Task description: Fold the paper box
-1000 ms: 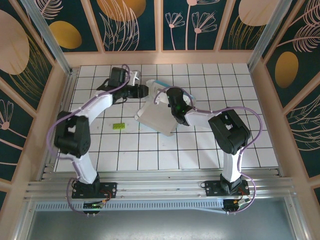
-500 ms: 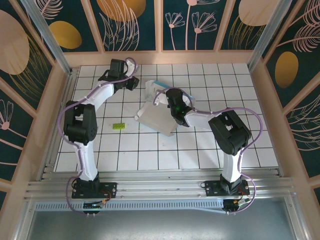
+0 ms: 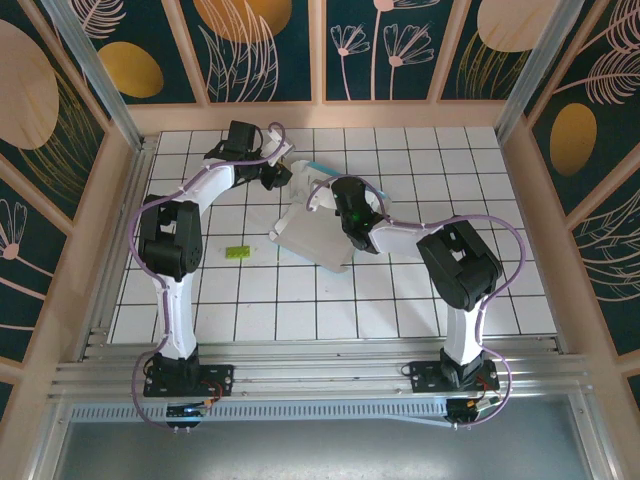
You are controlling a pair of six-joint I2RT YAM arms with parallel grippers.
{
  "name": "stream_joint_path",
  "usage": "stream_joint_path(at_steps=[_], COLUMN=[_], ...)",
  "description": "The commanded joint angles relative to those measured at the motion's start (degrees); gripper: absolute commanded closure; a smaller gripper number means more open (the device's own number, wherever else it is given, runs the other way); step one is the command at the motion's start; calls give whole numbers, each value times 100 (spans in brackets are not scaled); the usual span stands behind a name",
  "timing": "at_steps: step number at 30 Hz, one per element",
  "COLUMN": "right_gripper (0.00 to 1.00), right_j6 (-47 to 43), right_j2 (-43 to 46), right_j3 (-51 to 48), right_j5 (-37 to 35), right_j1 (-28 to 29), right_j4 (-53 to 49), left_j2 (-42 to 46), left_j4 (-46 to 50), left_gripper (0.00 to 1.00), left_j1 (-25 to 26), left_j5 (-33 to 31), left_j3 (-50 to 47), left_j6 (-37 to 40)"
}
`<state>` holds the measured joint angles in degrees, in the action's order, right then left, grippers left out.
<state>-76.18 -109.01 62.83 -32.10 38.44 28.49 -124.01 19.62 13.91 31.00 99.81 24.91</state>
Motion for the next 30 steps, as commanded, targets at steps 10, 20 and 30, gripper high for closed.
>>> stream_joint_path(at_steps=[10,20,30], right_gripper=[100,100,100], right_j6=[-4,16,-19], right_j2=[17,44,29], right_j3=[-161,-172,-136], right_j5=[143,182,179], right_j1=[93,82,80], right_j4=[-503,-524,-502], left_j2=[-98,-832,-992], left_j4=[-503,-371,-13], left_gripper=[70,70,70], left_j1=[-225,-232,-183], left_j5=[-295,13,837], left_j3=[-9,720,912], left_j6=[-117,-238,48])
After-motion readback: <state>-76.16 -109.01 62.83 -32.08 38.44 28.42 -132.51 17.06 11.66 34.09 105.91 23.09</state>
